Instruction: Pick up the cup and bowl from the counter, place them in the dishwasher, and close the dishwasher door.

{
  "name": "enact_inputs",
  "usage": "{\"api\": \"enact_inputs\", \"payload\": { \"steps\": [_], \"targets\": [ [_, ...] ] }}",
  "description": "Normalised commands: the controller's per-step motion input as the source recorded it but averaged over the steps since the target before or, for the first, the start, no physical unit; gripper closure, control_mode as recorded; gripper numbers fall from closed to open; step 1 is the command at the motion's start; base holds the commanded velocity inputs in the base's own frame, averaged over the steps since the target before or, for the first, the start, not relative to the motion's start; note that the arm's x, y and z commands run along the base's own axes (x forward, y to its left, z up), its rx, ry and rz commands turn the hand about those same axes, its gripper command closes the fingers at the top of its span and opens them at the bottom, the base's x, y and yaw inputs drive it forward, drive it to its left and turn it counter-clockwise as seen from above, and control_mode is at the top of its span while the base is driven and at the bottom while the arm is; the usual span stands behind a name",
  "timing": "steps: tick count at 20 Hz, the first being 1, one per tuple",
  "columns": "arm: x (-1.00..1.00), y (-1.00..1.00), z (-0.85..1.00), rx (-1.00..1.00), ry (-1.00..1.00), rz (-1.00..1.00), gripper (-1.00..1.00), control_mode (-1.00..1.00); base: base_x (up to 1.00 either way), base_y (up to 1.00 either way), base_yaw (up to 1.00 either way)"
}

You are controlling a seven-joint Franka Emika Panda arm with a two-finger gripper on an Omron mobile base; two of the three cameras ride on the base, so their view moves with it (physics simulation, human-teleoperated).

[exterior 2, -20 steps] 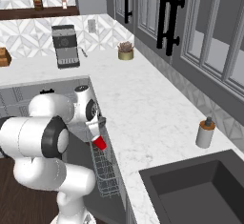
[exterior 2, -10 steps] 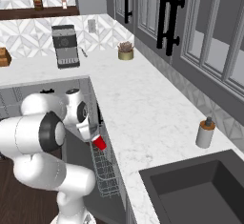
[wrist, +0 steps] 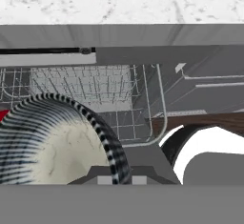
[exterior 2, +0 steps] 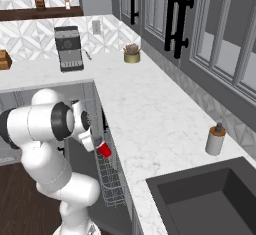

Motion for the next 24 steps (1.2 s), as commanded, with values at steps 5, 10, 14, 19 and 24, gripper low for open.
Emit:
{"api": "enact_inputs", "payload": {
  "steps": [5,10,14,19,24],
  "targets": [
    [0.06,0.0,-0.36,-0.05,0.0,0.0,1.0,-1.0,0.0,0.0,0.0],
    [0.08,-0.13,-0.02,0.0,0.03,0.0,1.0,-1.0,0.0,0.0,0.0],
    [0.06,-0.32,-0.16,0.0,0.05,-0.01,1.0,-1.0,0.0,0.0,0.0],
    [0.09,-0.09,-0.25,0.0,0.02,-0.01,1.0,-1.0,0.0,0.0,0.0],
    [0.08,0.0,-0.26,-0.09,0.0,0.0,1.0,-1.0,0.0,0.0,0.0]
  ]
}}
